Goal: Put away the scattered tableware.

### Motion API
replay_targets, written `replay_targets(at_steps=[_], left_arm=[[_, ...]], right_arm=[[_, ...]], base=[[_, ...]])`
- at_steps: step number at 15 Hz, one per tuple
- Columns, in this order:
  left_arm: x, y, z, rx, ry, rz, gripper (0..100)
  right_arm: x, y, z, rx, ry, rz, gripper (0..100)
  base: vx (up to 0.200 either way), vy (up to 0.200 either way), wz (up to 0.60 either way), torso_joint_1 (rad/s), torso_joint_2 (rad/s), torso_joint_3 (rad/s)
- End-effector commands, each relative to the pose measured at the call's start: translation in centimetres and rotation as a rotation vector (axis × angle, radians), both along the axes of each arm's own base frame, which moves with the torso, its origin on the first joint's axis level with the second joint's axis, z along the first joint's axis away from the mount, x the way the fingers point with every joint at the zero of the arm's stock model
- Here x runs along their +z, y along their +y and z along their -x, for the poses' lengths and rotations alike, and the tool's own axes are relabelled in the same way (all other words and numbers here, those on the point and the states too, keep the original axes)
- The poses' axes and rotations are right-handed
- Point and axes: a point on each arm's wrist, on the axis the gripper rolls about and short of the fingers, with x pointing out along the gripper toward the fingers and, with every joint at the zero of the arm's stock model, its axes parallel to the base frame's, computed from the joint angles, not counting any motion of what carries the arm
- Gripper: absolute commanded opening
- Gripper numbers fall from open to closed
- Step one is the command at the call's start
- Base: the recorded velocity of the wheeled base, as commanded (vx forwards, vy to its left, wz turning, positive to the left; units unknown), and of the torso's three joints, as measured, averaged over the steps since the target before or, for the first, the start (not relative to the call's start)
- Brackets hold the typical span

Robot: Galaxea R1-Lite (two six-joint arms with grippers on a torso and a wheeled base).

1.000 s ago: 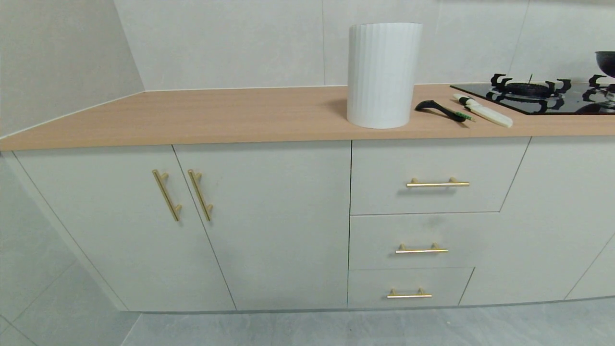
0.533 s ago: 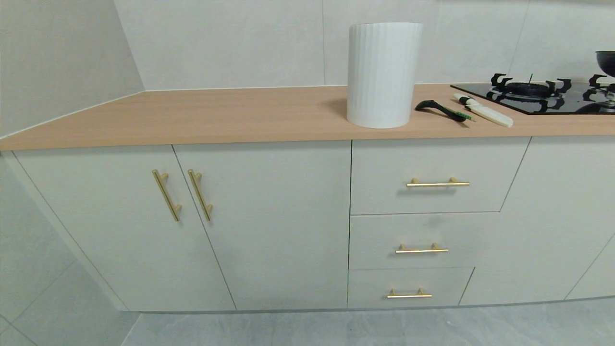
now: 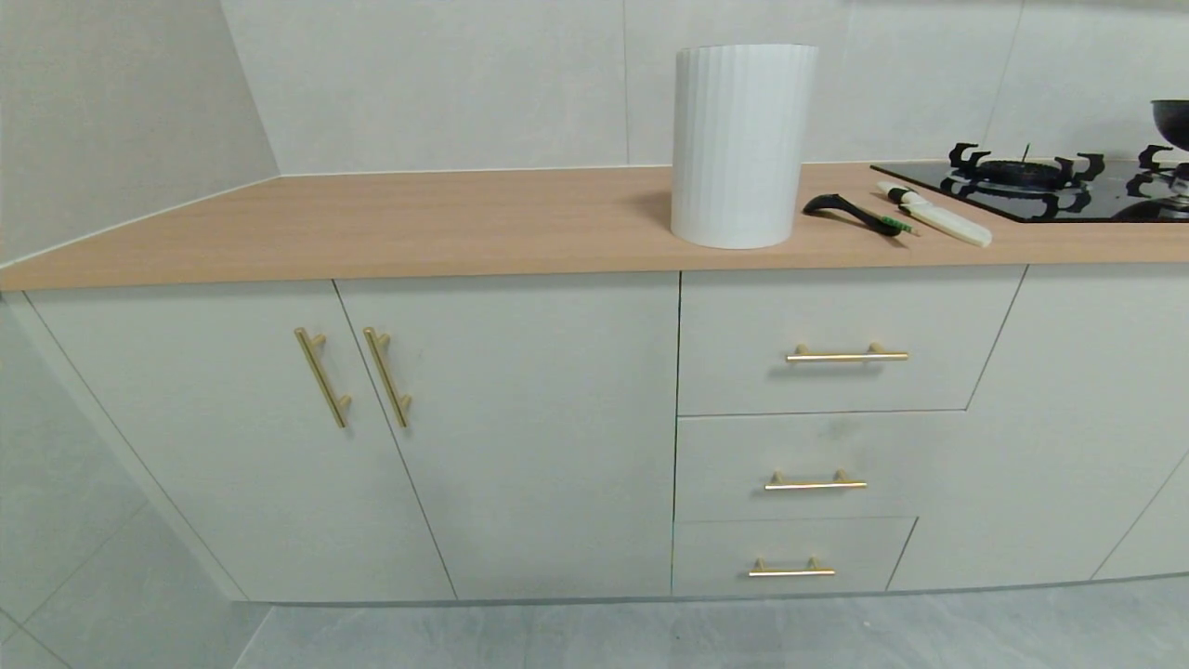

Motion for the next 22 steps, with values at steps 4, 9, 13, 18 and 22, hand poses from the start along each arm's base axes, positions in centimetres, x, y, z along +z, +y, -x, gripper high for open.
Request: replay_targets(at_steps=[4, 9, 13, 18, 22], left_arm=[[0.0, 0.0, 0.0, 0.000, 0.001, 0.000, 100], [0.0, 0.0, 0.0, 0.000, 0.001, 0.000, 100], [0.0, 0.0, 0.0, 0.000, 0.001, 0.000, 100], [0.0, 0.0, 0.0, 0.000, 0.001, -0.001, 100], [0.0, 0.0, 0.0, 0.000, 0.001, 0.000, 100]], right_arm=[[1.3, 0.5, -8.3, 0.059, 0.357, 0.105, 100], [-0.6, 1.1, -16.6, 0.084, 0.525, 0.148, 100], [-2.6, 1.6, -23.8, 0.054, 0.478, 0.159, 100], [-7.1, 3.7, -29.0, 0.074, 0.576, 0.187, 100], [-8.7, 4.0, -30.8, 0.007, 0.534, 0.166, 100]], base=[[0.000, 0.000, 0.00, 0.000, 0.00, 0.000], [0.000, 0.000, 0.00, 0.000, 0.00, 0.000], [0.000, 0.000, 0.00, 0.000, 0.00, 0.000], [0.000, 0.000, 0.00, 0.000, 0.00, 0.000], [0.000, 0.000, 0.00, 0.000, 0.00, 0.000]])
